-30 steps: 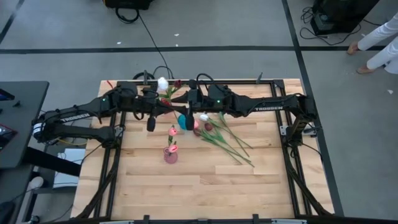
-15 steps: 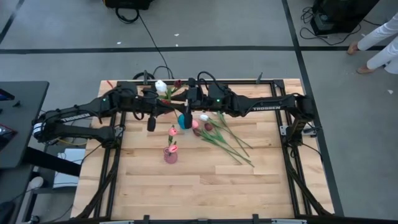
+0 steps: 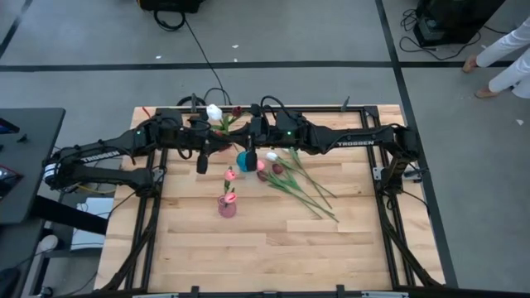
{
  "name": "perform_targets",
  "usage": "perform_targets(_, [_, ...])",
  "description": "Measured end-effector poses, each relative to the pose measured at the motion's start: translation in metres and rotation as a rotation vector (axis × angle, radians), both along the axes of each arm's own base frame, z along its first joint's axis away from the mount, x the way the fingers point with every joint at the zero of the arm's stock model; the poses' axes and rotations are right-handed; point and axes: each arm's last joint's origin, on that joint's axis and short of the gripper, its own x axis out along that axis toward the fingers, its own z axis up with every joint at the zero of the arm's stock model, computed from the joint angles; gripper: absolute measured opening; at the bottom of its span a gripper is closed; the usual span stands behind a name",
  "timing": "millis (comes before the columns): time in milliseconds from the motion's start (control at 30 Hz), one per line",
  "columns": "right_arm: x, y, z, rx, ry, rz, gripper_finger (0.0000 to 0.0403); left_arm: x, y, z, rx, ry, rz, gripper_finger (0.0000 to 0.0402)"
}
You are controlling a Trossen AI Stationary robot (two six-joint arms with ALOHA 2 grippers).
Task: Sort flowers into vase by color
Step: Put the middle left white flower into the blue vase
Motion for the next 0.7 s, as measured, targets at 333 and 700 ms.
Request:
perform_targets(333, [-0.011, 0.010, -0.004, 0.039, 0.086, 0.035, 0.0012, -0.059, -0.017, 0.026, 0.045, -0.144, 0.041, 0.0185])
perform_targets(700, [-0.018, -0.002, -0.054, -0.015, -0.031, -0.061, 0.0012, -0.102, -0.029, 0.032, -0.024, -0.218, 0.089, 0.0185])
